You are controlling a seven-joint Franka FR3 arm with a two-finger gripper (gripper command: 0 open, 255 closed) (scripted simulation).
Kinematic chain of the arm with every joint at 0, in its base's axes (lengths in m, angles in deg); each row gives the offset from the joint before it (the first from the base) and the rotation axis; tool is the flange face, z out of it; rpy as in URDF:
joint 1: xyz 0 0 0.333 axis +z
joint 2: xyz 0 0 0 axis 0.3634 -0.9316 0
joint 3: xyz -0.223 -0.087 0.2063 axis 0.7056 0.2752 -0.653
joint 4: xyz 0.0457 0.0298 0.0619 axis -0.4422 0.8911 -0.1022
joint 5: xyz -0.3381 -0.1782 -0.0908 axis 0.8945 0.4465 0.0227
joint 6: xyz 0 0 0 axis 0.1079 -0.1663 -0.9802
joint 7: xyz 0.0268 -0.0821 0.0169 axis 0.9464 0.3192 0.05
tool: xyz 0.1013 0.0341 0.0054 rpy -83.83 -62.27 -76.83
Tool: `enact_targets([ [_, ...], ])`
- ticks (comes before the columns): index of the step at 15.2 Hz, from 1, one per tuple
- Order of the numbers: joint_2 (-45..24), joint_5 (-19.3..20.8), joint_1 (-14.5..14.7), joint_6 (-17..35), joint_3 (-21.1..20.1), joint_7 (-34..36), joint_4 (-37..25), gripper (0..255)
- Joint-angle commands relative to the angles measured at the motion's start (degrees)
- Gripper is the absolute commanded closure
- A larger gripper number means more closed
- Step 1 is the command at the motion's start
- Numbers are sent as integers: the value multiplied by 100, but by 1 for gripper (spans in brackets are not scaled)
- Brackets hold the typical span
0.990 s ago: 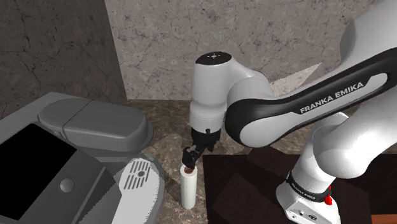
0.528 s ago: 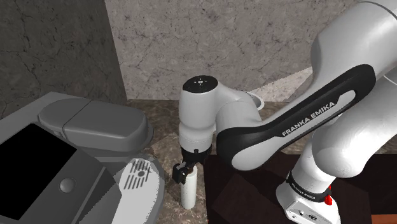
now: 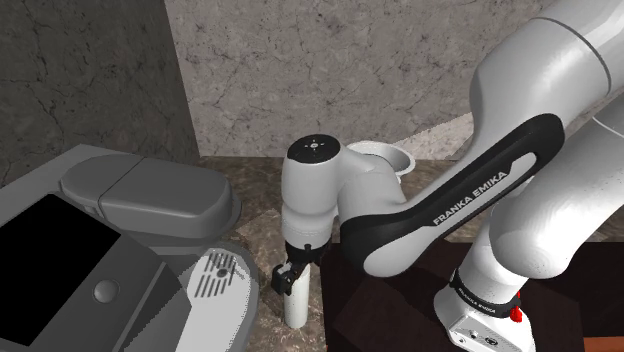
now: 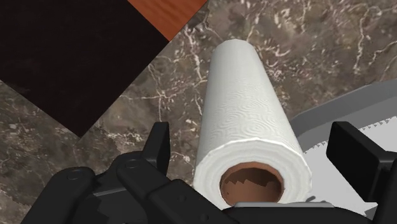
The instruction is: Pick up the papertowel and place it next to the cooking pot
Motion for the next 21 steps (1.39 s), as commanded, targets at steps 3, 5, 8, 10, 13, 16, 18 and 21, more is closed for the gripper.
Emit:
enact_targets([
  [3, -9, 7, -4, 9, -4, 6, 0, 0],
  [5, -9, 7, -4, 9, -4, 6, 0, 255],
  [8, -10, 8, -5, 9, -5, 7, 0, 255],
  [10, -8, 7, -4, 10, -4, 6, 2, 255],
  [13, -9, 7, -4, 9, -5, 6, 0, 255],
  [16, 220, -155, 93, -275, 109, -144, -84, 255],
  [18, 360, -237, 149, -463, 183, -227, -148, 255],
  [21, 552, -333, 218, -742, 287, -331, -253, 255],
])
